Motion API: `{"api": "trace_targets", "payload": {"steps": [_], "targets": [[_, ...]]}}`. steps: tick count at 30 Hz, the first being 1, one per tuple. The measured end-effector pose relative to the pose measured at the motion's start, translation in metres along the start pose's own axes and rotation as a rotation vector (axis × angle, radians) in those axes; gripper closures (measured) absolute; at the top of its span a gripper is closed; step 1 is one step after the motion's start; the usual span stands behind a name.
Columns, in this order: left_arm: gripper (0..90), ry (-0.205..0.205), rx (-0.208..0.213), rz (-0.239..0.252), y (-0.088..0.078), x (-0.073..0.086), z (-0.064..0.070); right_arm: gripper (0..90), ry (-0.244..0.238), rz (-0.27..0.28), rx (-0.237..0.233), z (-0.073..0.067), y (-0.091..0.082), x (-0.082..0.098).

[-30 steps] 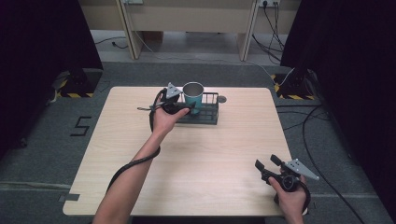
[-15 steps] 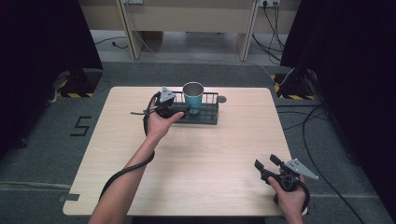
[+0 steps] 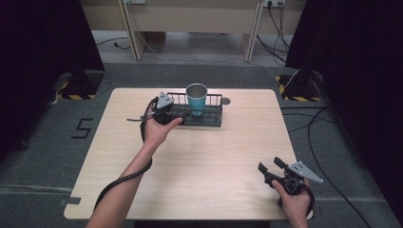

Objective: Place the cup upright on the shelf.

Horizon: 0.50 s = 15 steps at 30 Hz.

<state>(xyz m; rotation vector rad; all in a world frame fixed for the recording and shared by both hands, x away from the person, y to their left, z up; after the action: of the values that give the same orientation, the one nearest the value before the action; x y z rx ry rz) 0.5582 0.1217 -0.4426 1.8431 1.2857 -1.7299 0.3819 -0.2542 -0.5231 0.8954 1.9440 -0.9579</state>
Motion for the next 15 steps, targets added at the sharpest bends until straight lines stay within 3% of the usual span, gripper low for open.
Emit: {"api": "trace_targets", "payload": {"steps": [7,15], "targets": [[14.3,0.003,-0.016,-0.003,-0.018,0.011,-0.005,22.0,-0.002,0.0,0.004,0.0,-0.001,0.0],[14.4,-0.023,-0.019,0.004,-0.043,0.026,-0.01,21.8,-0.001,-0.004,0.01,0.001,-0.002,0.001]]}}
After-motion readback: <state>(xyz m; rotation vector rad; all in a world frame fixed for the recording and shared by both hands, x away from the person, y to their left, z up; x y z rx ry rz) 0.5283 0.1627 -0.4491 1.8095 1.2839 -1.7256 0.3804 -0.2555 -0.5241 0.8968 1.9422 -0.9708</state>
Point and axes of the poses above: each handheld gripper's, and its own axes: y roughly forward along the jaws, x roughly out of its underside, z roughly to its right, the point moved 6 cm from there along y, roughly forward along the jaws, and after that the axes turned 12 degrees about y, right-handed, at the moved point
